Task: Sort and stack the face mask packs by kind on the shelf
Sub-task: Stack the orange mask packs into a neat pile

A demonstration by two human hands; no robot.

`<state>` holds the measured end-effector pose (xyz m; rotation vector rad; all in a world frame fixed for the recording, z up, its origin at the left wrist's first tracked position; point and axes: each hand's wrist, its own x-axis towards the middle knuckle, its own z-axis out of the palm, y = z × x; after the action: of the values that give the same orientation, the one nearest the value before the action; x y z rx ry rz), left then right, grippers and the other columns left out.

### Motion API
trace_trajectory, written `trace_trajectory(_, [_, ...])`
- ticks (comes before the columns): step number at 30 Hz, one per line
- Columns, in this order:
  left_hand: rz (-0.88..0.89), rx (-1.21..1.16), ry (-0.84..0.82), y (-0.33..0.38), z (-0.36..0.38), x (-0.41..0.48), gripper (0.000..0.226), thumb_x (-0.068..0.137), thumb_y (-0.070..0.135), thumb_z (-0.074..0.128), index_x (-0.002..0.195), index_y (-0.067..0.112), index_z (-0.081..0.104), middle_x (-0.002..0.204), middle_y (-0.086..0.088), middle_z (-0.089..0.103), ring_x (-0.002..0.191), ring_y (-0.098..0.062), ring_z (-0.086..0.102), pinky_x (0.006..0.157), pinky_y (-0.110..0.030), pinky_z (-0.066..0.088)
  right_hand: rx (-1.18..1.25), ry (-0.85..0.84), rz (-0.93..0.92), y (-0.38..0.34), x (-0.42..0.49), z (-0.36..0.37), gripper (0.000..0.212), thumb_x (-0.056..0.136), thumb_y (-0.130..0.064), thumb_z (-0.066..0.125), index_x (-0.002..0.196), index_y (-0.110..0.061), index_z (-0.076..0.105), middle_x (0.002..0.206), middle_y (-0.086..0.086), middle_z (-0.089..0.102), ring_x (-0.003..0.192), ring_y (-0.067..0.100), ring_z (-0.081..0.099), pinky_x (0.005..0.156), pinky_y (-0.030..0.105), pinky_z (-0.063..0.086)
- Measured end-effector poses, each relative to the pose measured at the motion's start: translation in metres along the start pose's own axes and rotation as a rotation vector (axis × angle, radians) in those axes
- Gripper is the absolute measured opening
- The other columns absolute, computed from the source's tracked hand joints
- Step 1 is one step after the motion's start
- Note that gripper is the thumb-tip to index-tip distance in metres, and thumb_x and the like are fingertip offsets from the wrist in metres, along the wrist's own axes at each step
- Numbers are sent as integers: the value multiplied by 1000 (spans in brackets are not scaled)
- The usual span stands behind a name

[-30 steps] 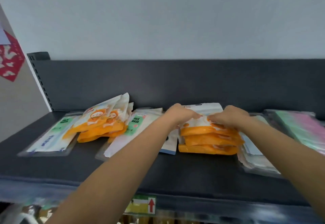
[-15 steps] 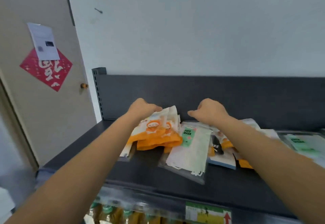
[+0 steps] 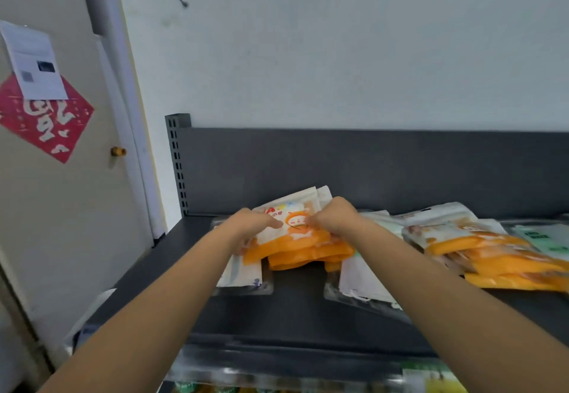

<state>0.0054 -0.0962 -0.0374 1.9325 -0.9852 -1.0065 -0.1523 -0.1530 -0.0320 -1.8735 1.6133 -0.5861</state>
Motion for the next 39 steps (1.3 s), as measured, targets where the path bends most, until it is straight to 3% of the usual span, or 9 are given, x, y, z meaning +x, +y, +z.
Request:
trace_trajectory(5, [95, 57, 65, 16, 4, -1, 87, 82, 37, 74, 148, 8, 25, 149, -14, 37, 130, -33, 43, 92, -40, 43, 215, 30, 42, 1, 0, -10, 55, 83, -31, 73, 124, -2, 51, 116, 9, 61, 96, 22, 59, 79, 32, 50])
trace_trajectory(9, [211, 37, 66, 51, 25, -15, 94, 81, 41, 74, 150, 7, 21, 150, -15, 38, 130, -34, 45, 100, -45, 45, 220, 157, 4, 13, -3, -56, 36, 78, -32, 73, 99, -4, 63, 92, 8, 66, 83, 23, 63, 66, 32, 49])
trace_trajectory(13, [307, 37, -21, 90, 71, -35, 93, 82, 40, 73, 151, 6, 20, 151, -15, 37, 131, -35, 43, 98, -44, 43, 128, 266, 42, 45, -19, -121, 29, 83, -31, 65, 69, -14, 46, 67, 3, 45, 62, 19, 46, 57, 28, 36])
trace_trajectory(18, [327, 107, -171, 117, 160, -46, 84, 82, 36, 73, 147, 7, 28, 143, -13, 43, 108, -25, 49, 90, -37, 47, 76, 252, 169, 115, -28, -184, 43, 88, -31, 64, 118, -2, 52, 110, 12, 56, 92, 25, 52, 88, 36, 47])
trace_trajectory(23, [182, 226, -301, 126, 236, -51, 76, 85, 36, 71, 146, 14, 32, 149, -13, 39, 130, -33, 45, 94, -45, 48, 182, 96, 309, 175, -23, -214, 64, 86, -26, 69, 139, -4, 40, 147, 16, 39, 130, 34, 44, 103, 42, 43])
trace_trajectory(27, [182, 242, -229, 138, 268, -52, 79, 85, 39, 69, 148, 13, 28, 152, -12, 34, 133, -34, 40, 99, -47, 44, 264, 52, 317, 199, -11, -226, 64, 85, -19, 72, 139, -4, 41, 145, 15, 41, 121, 32, 49, 95, 40, 48])
trace_trajectory(30, [220, 203, -167, 146, 283, -56, 81, 85, 38, 71, 147, 10, 27, 149, -12, 36, 130, -33, 43, 93, -43, 46, 288, 35, 293, 213, -6, -238, 50, 88, -13, 67, 133, -4, 46, 127, 11, 47, 97, 26, 53, 75, 33, 54])
trace_trajectory(32, [248, 190, -146, 150, 293, -58, 80, 83, 37, 73, 145, 9, 30, 146, -11, 40, 125, -30, 46, 86, -39, 48, 275, 20, 306, 224, -4, -248, 46, 90, -13, 64, 131, -7, 46, 125, 13, 45, 82, 23, 53, 76, 31, 54])
trace_trajectory(39, [300, 162, -57, 138, 301, -62, 79, 81, 47, 70, 140, 6, 38, 134, -9, 51, 115, -27, 54, 96, -42, 50, 42, 20, 225, 252, 4, -247, 44, 91, -40, 59, 121, -9, 51, 120, 12, 51, 98, 27, 58, 83, 35, 54])
